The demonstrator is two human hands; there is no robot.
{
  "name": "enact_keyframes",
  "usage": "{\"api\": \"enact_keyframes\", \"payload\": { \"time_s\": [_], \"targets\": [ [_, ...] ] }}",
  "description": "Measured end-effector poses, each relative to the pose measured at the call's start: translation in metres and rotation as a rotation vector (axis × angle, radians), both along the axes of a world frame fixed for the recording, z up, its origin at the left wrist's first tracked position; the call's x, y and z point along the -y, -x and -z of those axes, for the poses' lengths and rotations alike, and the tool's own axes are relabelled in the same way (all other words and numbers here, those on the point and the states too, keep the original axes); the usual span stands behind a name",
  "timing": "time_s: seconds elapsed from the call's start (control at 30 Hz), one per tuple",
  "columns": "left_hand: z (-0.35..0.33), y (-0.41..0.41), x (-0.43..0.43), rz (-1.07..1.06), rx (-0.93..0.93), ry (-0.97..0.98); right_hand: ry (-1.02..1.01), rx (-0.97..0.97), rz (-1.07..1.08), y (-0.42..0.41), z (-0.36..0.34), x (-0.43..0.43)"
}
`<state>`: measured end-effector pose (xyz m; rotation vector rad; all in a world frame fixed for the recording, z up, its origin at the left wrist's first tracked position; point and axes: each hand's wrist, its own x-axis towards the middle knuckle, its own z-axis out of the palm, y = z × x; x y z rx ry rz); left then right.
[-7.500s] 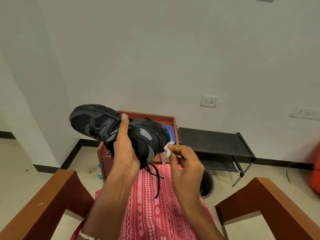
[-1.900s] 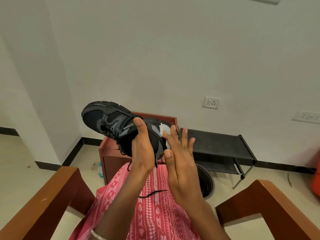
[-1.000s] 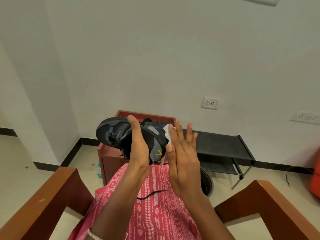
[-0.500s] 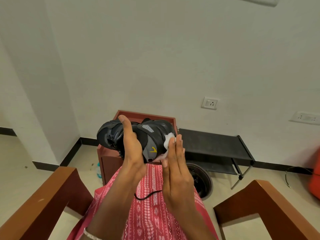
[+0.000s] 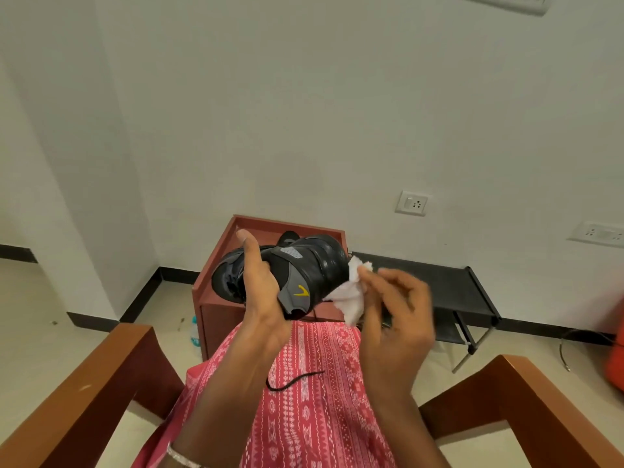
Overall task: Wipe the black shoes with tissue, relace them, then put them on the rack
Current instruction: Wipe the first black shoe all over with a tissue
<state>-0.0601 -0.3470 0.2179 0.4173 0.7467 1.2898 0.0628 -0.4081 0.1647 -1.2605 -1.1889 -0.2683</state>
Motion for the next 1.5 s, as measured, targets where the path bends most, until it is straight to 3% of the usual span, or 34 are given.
{"api": "enact_keyframes", "payload": {
  "time_s": [0.1,0.2,0.4,0.63,0.77,0.87,1.0,1.2,1.33,1.5],
  "targets": [
    [0.003,-0.002,-0.001,0.016,-0.027,-0.012,0.012,-0.121,-0.122,0.006,-0.031,-0.003],
    [0.009,-0.006,-0.002,0.044,-0.051,0.011,0.028,-0.034,-0.137,0.013,-0.045,-0.012],
    [0.004,0.000,-0.002,0.002,-0.123,-0.049,0.283,0.315,0.020,0.038,-0.021,-0.001],
    [0.002,-0.003,0.005,0.008,-0.237,-0.173,0.240,0.253,-0.008,0.035,-0.033,-0.005],
    [0.009,-0.010,0.008,0.056,-0.386,-0.323,0.481,0.363,-0.053,0.033,-0.058,-0.030],
    [0.019,-0.010,0.002,0.058,-0.436,-0.331,0.641,0.492,-0.071,0.026,-0.067,-0.045],
    [0.020,-0.007,-0.003,0.047,-0.419,-0.338,0.600,0.420,-0.123,0.028,-0.063,-0.034],
    [0.021,-0.008,-0.003,0.073,-0.422,-0.319,0.459,0.363,0.094,0.040,-0.033,0.001],
    [0.021,-0.012,-0.003,0.088,-0.465,-0.343,0.391,0.422,0.173,0.041,-0.032,-0.007],
    [0.027,-0.015,-0.003,0.086,-0.516,-0.396,0.456,0.234,-0.147,0.034,-0.052,-0.037]
  ]
}}
